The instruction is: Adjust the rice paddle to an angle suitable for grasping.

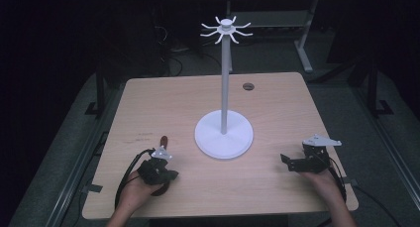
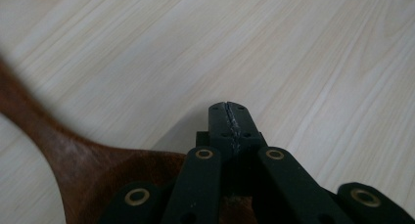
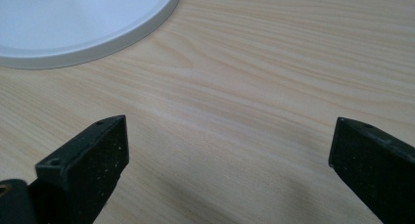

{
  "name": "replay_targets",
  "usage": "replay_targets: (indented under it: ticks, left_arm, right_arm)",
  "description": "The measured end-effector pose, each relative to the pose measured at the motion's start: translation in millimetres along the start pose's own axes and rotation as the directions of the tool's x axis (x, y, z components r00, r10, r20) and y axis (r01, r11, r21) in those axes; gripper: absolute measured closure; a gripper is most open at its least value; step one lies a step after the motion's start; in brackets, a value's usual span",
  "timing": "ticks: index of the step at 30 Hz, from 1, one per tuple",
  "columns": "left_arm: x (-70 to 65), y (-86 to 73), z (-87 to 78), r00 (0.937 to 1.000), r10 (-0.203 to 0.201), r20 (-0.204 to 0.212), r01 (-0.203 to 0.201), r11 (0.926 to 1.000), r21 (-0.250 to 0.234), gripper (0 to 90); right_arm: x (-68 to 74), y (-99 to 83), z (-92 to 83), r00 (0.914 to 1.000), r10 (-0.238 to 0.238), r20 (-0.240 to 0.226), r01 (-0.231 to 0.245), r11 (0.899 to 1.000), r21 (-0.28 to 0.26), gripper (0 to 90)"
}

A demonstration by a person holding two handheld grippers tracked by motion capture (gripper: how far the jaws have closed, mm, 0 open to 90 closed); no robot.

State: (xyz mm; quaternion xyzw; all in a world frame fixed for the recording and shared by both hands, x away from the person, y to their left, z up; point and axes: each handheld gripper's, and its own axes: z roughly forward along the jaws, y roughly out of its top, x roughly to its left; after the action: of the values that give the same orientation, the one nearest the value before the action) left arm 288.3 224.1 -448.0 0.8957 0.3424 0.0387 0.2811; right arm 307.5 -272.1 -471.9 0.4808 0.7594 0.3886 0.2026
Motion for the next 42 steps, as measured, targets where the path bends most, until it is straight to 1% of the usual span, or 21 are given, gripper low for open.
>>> replay_targets:
  ticks: [6, 8, 10, 12, 14, 18, 21, 22, 24, 25, 26, 29, 30, 31, 32, 34, 37, 38, 39, 40, 42]
  left_arm:
    - [5.2, -16.2, -13.1, 0.9990, -0.026, -0.036, 0.026, 0.9997, -0.002, 89.8]
    - [6.5, -19.8, -17.7, 0.9986, -0.038, -0.036, 0.038, 0.9991, -0.017, 89.8]
    - [6.8, -20.5, -19.9, 0.9985, -0.040, -0.036, 0.040, 0.9989, -0.024, 89.8]
    - [5.3, -19.4, -23.7, 0.9982, -0.056, -0.024, 0.054, 0.9970, -0.055, 89.8]
    - [5.7, -18.5, -25.5, 0.9983, -0.051, -0.027, 0.049, 0.9974, -0.053, 89.8]
    - [9.8, -17.6, -30.4, 0.9973, -0.063, -0.038, 0.061, 0.9961, -0.064, 89.8]
    - [17.1, -14.7, -37.7, 0.9948, -0.077, -0.067, 0.071, 0.9937, -0.086, 89.8]
    - [17.1, -14.7, -37.7, 0.9948, -0.077, -0.067, 0.071, 0.9937, -0.086, 89.8]
    - [23.5, -12.3, -41.7, 0.9929, -0.078, -0.090, 0.069, 0.9929, -0.097, 89.8]
    - [30.1, -9.9, -43.3, 0.9902, -0.090, -0.106, 0.080, 0.9917, -0.100, 89.8]
    - [30.1, -9.9, -43.3, 0.9902, -0.090, -0.106, 0.080, 0.9917, -0.100, 89.8]
    - [40.3, -5.4, -43.6, 0.9861, -0.114, -0.122, 0.102, 0.9901, -0.096, 89.8]
    - [45.8, -2.3, -44.2, 0.9850, -0.114, -0.130, 0.104, 0.9913, -0.081, 89.8]
    - [45.8, -2.3, -44.2, 0.9850, -0.114, -0.130, 0.104, 0.9913, -0.081, 89.8]
    - [48.3, 0.0, -43.5, 0.9825, -0.126, -0.137, 0.116, 0.9899, -0.081, 89.8]
    - [53.4, 3.9, -42.9, 0.9822, -0.123, -0.142, 0.114, 0.9910, -0.070, 89.8]
    - [60.4, 11.1, -41.6, 0.9791, -0.150, -0.137, 0.142, 0.9876, -0.067, 89.7]
    - [60.4, 11.1, -41.6, 0.9791, -0.150, -0.137, 0.142, 0.9876, -0.067, 89.4]
    - [62.3, 13.3, -41.2, 0.9777, -0.157, -0.139, 0.149, 0.9864, -0.070, 87.6]
    - [64.4, 14.6, -41.3, 0.9783, -0.155, -0.138, 0.148, 0.9872, -0.060, 87.6]
    - [66.9, 16.7, -41.1, 0.9759, -0.172, -0.135, 0.164, 0.9843, -0.065, 84.1]
  right_arm:
    - [-0.1, -0.4, 0.1, 1.0000, 0.002, 0.001, -0.002, 1.000, 0.004, 1.0]
    - [-0.1, -0.4, -0.6, 1.0000, 0.000, 0.001, 0.000, 1.000, 0.002, 1.0]
    - [0.0, -0.2, -1.5, 1.0000, 0.001, 0.002, -0.001, 1.000, -0.001, 1.0]
    - [-0.2, -0.3, -1.9, 1.0000, 0.001, 0.001, -0.001, 1.000, -0.001, 1.0]
    - [-0.2, -0.4, -2.0, 1.0000, 0.004, 0.002, -0.004, 1.000, 0.000, 1.0]
    - [0.3, -0.6, -0.8, 1.0000, -0.002, -0.001, 0.002, 1.000, 0.003, 1.0]
    - [1.0, -0.6, 0.2, 1.0000, -0.004, -0.001, 0.004, 1.000, 0.008, 1.0]
    - [1.0, -0.6, 0.2, 1.0000, -0.004, -0.001, 0.004, 1.000, 0.008, 1.0]
    - [1.3, -0.8, 0.3, 1.0000, -0.005, -0.001, 0.005, 1.000, 0.010, 1.0]
    - [1.5, -0.9, 0.5, 1.0000, -0.008, -0.002, 0.008, 1.000, 0.012, 1.0]
    - [1.5, -0.9, 0.5, 1.0000, -0.008, -0.002, 0.008, 1.000, 0.012, 1.0]
    - [1.6, -1.0, 1.0, 0.9999, -0.010, -0.003, 0.010, 1.000, 0.015, 1.0]
    - [1.6, -0.9, 1.0, 1.0000, -0.009, -0.003, 0.009, 1.000, 0.017, 1.0]
    - [1.6, -0.9, 1.0, 1.0000, -0.009, -0.003, 0.009, 1.000, 0.017, 1.0]
    - [1.7, -0.9, 1.2, 1.0000, -0.005, -0.003, 0.005, 1.000, 0.015, 1.0]
    - [1.6, -0.9, 1.1, 1.0000, -0.003, -0.002, 0.003, 1.000, 0.017, 1.0]
    - [1.5, -0.9, 1.0, 1.0000, -0.003, -0.002, 0.003, 1.000, 0.016, 1.0]
    - [1.5, -0.9, 1.0, 1.0000, -0.003, -0.002, 0.003, 1.000, 0.016, 1.0]
    - [1.5, -0.9, 0.9, 1.0000, -0.002, -0.002, 0.002, 1.000, 0.015, 1.0]
    - [1.5, -0.8, 0.8, 1.0000, -0.002, -0.002, 0.002, 1.000, 0.015, 1.0]
    - [1.5, -0.8, 0.7, 1.0000, -0.004, 0.000, 0.004, 1.000, 0.012, 1.0]
